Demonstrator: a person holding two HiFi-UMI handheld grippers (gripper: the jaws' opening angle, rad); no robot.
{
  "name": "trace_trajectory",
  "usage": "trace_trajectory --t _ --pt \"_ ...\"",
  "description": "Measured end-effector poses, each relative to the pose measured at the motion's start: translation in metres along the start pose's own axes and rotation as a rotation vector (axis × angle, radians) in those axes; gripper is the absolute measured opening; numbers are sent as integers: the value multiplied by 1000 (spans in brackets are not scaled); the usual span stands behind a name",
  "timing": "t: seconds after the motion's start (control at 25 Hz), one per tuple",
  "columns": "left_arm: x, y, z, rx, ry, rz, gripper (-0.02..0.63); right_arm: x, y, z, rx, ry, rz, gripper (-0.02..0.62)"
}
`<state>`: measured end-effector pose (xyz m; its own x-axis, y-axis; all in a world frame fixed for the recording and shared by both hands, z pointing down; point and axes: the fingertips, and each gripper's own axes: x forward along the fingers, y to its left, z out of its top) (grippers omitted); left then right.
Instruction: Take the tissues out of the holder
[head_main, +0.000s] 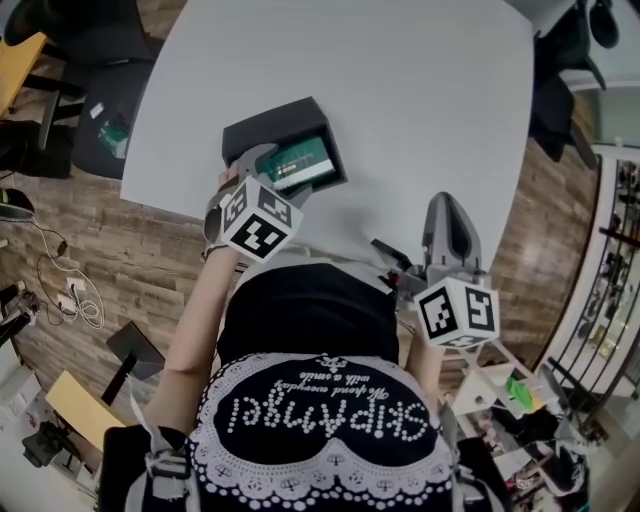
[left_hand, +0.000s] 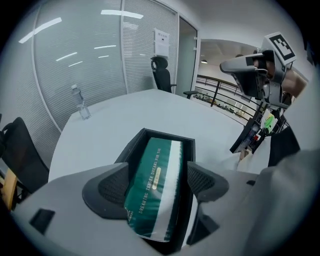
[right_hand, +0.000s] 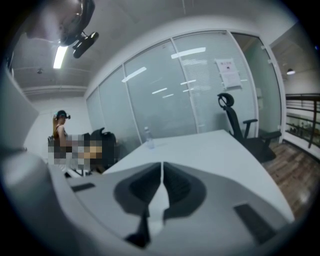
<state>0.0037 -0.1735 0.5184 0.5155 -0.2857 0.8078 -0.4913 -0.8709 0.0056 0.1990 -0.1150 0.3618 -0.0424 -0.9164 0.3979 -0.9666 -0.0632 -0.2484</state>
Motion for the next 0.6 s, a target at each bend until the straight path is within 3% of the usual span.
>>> trace_trajectory --t 0.2,0.44,0.6 --pt "9 -3 -2 -6 40 -42 359 0 -5 -1 4 10 -13 34" --pt "18 2 -5 -122 48 -103 357 0 -3 1 4 12 -13 35" --pt "22 1 -5 -137 56 -105 357 1 -4 1 3 13 -15 35"
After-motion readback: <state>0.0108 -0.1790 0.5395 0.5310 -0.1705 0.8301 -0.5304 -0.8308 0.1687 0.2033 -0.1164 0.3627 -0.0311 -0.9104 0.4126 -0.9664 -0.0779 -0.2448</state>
